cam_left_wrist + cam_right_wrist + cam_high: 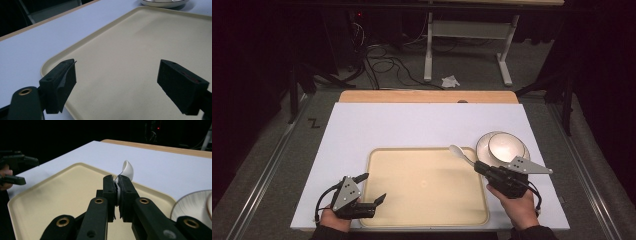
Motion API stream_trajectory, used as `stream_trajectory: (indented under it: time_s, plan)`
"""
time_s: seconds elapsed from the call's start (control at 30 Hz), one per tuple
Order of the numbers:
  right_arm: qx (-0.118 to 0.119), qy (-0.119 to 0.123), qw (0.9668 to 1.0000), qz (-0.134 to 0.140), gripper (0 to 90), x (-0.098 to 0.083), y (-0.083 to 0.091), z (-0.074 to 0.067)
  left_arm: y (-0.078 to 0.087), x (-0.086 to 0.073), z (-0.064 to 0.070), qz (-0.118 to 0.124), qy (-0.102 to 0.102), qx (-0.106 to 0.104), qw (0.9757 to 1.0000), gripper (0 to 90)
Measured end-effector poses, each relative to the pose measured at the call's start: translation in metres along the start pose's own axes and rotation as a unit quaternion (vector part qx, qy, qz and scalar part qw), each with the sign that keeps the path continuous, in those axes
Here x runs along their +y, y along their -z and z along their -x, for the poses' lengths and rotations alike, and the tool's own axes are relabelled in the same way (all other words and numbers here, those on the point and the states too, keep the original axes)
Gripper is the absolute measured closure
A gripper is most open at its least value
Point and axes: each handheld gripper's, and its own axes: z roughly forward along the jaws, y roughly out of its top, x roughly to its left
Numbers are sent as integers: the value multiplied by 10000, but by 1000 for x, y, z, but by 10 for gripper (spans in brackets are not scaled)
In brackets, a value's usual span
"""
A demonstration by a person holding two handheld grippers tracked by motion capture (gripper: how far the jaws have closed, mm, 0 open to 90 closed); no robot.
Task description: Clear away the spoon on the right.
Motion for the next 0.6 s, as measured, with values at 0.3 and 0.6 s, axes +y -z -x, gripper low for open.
stream_trajectory:
  time_s: [0.3,0.6]
  plan:
    - [396,-96,9991,-139,871,-15,-20,-7,-1,1,0,20,-5,-2,10000,160]
    - [462,27,9982,-377,870,-29,-29,-14,0,1,0,38,-21,5,10000,159]
